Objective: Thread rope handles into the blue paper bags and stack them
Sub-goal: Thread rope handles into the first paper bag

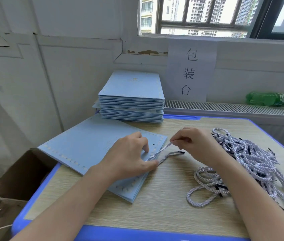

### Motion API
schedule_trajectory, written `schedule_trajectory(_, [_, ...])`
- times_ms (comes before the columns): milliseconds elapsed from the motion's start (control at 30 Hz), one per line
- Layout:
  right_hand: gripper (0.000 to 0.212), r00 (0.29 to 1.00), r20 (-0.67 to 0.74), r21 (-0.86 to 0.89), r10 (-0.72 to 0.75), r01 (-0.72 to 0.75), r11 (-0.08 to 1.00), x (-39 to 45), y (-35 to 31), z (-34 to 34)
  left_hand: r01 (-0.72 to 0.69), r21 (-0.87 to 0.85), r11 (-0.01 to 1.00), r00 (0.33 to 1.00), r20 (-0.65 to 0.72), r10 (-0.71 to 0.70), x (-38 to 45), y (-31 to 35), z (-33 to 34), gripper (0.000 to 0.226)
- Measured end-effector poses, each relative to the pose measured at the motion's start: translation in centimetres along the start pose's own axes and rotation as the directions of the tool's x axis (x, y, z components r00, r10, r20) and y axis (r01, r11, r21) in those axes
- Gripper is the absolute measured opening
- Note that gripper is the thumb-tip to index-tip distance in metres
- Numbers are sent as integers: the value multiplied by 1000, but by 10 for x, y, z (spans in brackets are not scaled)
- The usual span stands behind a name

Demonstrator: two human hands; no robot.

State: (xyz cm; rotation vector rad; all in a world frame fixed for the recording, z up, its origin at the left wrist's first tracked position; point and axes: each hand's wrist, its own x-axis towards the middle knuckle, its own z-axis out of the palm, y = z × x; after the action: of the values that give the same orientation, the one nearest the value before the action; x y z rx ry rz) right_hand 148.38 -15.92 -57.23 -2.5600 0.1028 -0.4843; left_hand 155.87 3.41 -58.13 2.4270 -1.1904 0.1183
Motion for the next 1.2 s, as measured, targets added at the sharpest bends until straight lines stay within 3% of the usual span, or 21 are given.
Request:
schedule_trajectory(100, [6, 996, -73, -53, -42, 38, 998, 4, -4, 8, -47, 10, 999, 999, -1, 47, -2, 3, 1, 35])
schedule_trajectory(200, [6, 993, -122, 103, 5, 8, 995, 9, -12, 13, -83, -9, 997, 996, -18, 83, -3, 7, 3, 35])
schedule_trajectory(267, [11, 994, -97, 205, 51, -30, 978, 13, -16, 19, -90, -23, 996, 995, -44, 88, -2, 8, 3, 35])
schedule_trajectory(533, [5, 996, -46, 151, 79, -71, 986, 17, -17, 31, -108, -84, 991, 991, -88, 101, -3, 8, 4, 32])
schedule_trajectory(767, [3, 999, -40, 5, 26, -26, 1000, 16, -17, 32, -44, -211, 976, 990, -138, 15, -1, 7, 3, 31])
schedule_trajectory(900, [10, 998, -11, 31, 60, -60, 998, 11, -14, 22, 24, -193, 981, 990, -131, -50, -1, 7, -2, 36])
schedule_trajectory(1067, [9, 978, -203, 94, 40, -22, 995, 1, -13, 13, 103, -317, 943, 959, -221, -179, 1, 4, -9, 40])
schedule_trajectory(1200, [6, 977, -214, 29, -9, 15, 999, 3, -17, 27, 78, -383, 920, 946, -262, -189, 2, 2, -9, 45])
